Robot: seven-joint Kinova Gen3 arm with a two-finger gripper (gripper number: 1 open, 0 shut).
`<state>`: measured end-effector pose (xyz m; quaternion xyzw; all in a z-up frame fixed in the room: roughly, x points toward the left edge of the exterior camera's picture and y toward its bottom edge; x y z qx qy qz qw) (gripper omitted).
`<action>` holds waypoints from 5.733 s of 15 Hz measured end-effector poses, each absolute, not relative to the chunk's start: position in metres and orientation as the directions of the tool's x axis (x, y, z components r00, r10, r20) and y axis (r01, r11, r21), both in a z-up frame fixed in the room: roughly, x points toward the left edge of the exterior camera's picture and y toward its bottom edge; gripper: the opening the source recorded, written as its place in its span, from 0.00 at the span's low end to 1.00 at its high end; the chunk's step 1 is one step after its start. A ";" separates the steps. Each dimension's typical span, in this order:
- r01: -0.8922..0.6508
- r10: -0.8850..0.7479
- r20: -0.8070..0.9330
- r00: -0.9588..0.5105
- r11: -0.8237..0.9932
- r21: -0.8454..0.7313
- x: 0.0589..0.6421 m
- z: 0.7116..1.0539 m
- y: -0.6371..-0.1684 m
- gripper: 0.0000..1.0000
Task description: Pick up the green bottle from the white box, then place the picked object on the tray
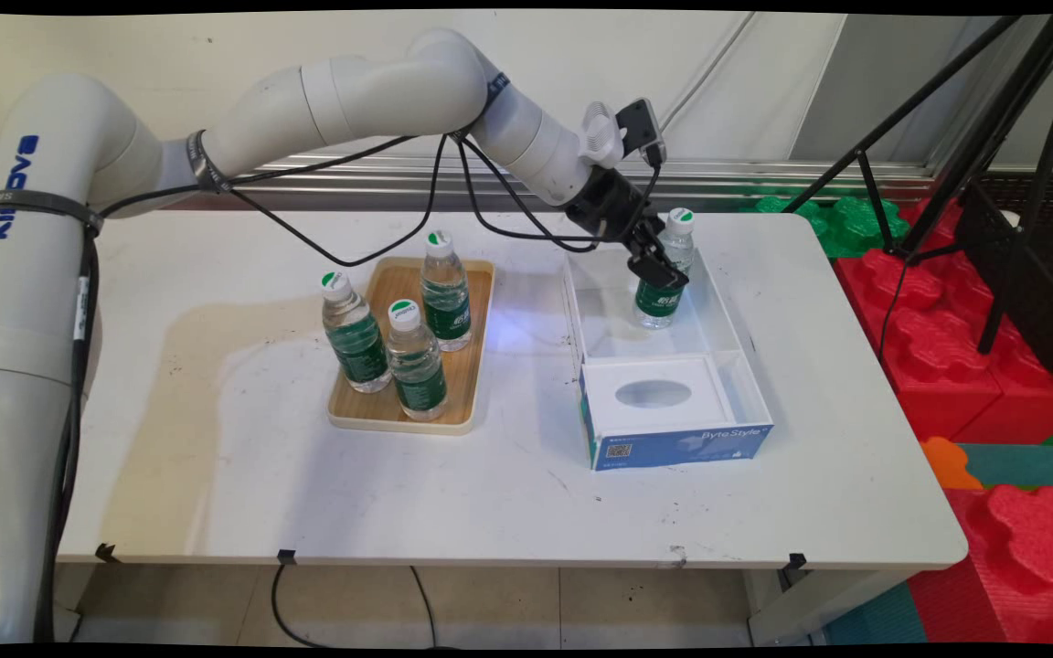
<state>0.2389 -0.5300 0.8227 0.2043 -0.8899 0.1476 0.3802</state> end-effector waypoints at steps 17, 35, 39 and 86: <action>-0.482 -0.261 0.741 -0.619 0.871 -0.096 0.243 0.831 -0.527 0.00; -0.503 -0.216 0.822 -0.526 0.859 -0.096 0.303 0.921 -0.466 0.00; -0.513 -0.218 0.839 -0.499 0.854 -0.083 0.325 0.945 -0.446 0.00; -0.530 -0.326 0.680 -0.657 0.841 -0.109 0.574 0.939 -0.314 0.00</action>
